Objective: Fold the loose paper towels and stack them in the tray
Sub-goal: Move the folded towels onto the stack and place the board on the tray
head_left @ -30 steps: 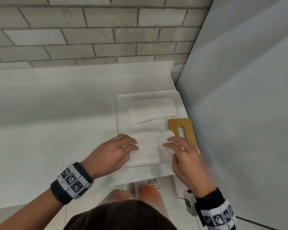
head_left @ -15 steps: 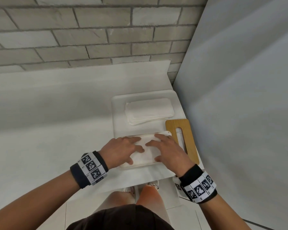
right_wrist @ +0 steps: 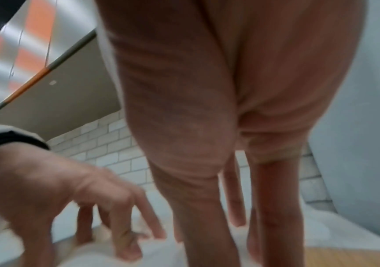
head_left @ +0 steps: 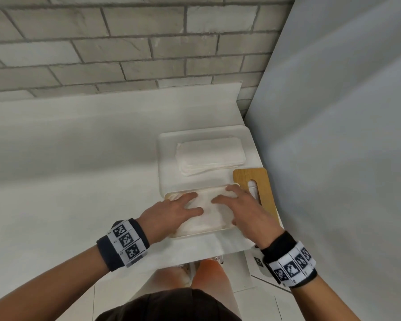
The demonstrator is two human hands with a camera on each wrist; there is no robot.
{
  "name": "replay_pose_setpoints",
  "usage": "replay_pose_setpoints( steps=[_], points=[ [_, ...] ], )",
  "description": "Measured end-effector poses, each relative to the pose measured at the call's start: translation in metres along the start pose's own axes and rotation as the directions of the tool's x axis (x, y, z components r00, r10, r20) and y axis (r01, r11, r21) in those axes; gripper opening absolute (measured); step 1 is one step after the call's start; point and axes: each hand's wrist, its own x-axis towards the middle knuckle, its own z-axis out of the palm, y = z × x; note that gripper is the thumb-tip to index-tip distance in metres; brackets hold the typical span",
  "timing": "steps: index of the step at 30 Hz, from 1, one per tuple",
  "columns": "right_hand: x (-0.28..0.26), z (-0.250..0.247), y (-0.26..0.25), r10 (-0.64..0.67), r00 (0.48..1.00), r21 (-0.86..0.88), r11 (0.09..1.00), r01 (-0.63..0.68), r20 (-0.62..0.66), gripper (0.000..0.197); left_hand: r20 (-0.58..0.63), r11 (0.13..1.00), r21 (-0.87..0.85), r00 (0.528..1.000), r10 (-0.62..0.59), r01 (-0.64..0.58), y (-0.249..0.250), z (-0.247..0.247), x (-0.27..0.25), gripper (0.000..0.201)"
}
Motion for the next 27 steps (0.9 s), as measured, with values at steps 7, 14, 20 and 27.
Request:
replay_pose_setpoints(
  steps=[7,14,20,27],
  points=[
    [-0.005,0.016,-0.009,0.047,0.993,0.006,0.999,-0.047,-0.108,0.044,-0.039,0.998,0.054,0.999,-0.013,0.015,0.009,-0.002,0.005,0.047],
    [0.004,0.017,-0.001,-0.03,0.992,0.039,0.999,0.035,-0.12,0.043,-0.1,0.984,0.16,0.993,-0.068,0.084,0.029,0.02,0.025,0.116],
    [0.003,0.006,0.061,0.373,0.824,0.358,0.906,-0.224,-0.427,0.016,0.023,0.985,0.173,0.999,-0.023,0.019,0.061,0.0,0.031,0.108],
    [0.012,0.037,0.071,0.486,0.856,0.373,0.838,-0.398,-0.176,0.05,0.019,0.978,0.206,0.999,-0.032,0.027,0.065,0.004,0.029,0.102]
  ],
)
